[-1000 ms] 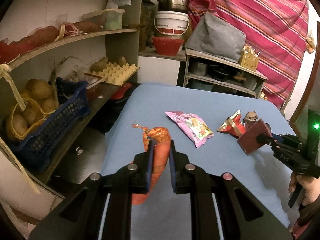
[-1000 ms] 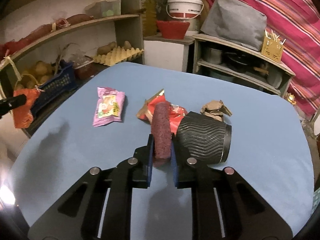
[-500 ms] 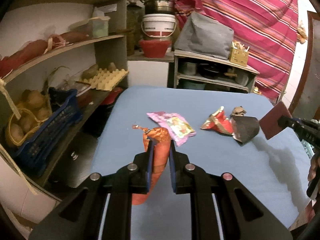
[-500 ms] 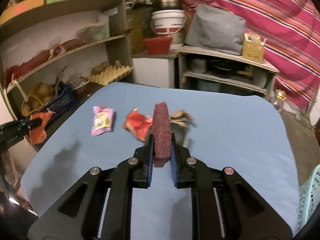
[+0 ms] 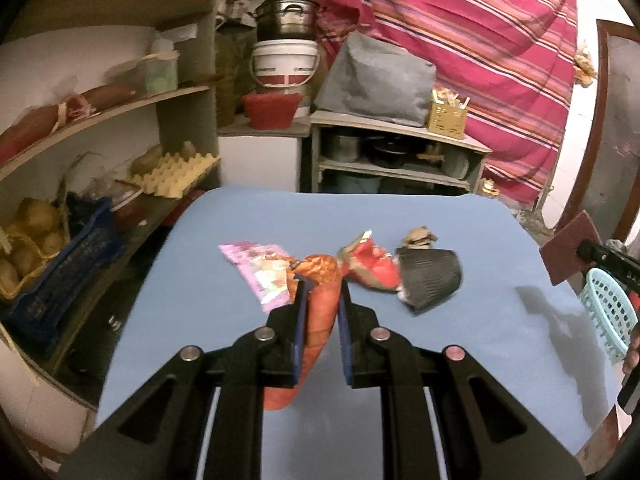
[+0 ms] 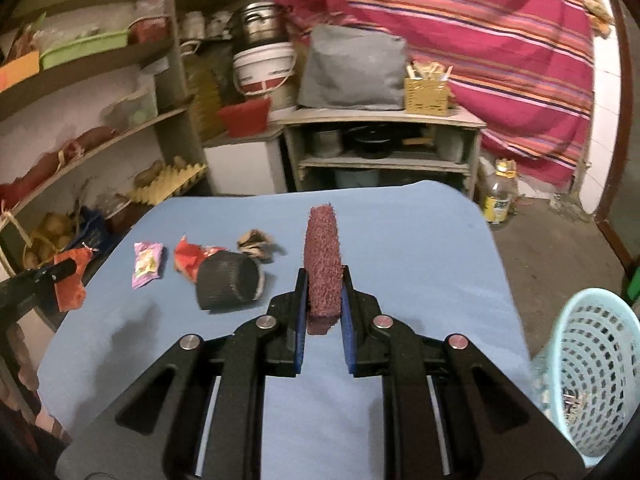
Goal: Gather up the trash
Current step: 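Carry the maroon scouring pad over the basket and open the right tool, then lower the orange mesh bag into the basket and open the left tool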
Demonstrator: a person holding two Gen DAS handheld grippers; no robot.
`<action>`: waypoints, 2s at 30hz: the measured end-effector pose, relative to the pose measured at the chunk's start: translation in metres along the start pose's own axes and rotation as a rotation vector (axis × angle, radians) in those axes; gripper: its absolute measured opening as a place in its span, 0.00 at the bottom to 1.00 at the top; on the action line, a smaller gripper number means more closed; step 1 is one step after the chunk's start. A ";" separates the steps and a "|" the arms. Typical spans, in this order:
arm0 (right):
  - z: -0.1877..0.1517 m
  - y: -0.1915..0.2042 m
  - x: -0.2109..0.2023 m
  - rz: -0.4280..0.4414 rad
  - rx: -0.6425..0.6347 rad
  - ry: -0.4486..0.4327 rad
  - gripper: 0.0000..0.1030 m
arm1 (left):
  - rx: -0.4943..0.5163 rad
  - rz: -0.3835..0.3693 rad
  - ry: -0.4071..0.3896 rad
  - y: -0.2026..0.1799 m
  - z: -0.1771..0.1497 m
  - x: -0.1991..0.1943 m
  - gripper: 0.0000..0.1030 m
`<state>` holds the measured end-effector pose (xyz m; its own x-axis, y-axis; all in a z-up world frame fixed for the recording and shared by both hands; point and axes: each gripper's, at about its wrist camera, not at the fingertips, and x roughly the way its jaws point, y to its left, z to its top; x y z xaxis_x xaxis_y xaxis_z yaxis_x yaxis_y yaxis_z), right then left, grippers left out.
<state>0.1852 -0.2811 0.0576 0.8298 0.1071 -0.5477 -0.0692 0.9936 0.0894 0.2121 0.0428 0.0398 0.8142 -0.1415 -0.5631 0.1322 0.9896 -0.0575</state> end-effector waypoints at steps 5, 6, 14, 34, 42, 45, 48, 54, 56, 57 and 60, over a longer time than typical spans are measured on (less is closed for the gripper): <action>-0.005 -0.029 -0.023 -0.037 0.021 -0.017 0.15 | 0.038 -0.011 0.004 -0.040 0.001 0.006 0.14; -0.007 -0.038 -0.029 -0.047 0.027 -0.020 0.15 | 0.047 -0.018 0.002 -0.049 0.001 0.005 0.14; -0.025 -0.113 -0.075 -0.137 0.115 -0.048 0.15 | 0.100 -0.102 -0.017 -0.125 -0.004 0.000 0.14; -0.082 -0.251 -0.145 -0.352 0.264 -0.074 0.15 | 0.212 -0.283 -0.012 -0.301 -0.002 0.009 0.14; -0.088 -0.275 -0.125 -0.346 0.306 -0.016 0.15 | 0.235 -0.341 0.025 -0.353 -0.008 0.032 0.14; -0.086 -0.278 -0.117 -0.348 0.308 0.000 0.18 | 0.239 -0.367 0.032 -0.368 -0.009 0.035 0.14; -0.086 -0.281 -0.115 -0.342 0.319 0.004 0.36 | 0.251 -0.381 0.029 -0.379 -0.008 0.034 0.14; -0.089 -0.280 -0.121 -0.378 0.299 0.005 0.62 | 0.270 -0.405 0.028 -0.398 -0.006 0.031 0.14; -0.090 -0.282 -0.126 -0.386 0.302 -0.003 0.71 | 0.273 -0.420 0.027 -0.408 -0.005 0.029 0.14; -0.091 -0.283 -0.128 -0.389 0.304 -0.005 0.78 | 0.273 -0.428 0.028 -0.414 -0.005 0.029 0.14; -0.095 -0.283 -0.134 -0.402 0.292 -0.008 0.89 | 0.273 -0.459 0.037 -0.431 -0.005 0.029 0.14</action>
<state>0.0409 -0.5736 0.0271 0.7630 -0.2838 -0.5807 0.4142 0.9044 0.1022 0.1757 -0.3873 0.0439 0.6180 -0.5520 -0.5598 0.6164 0.7822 -0.0908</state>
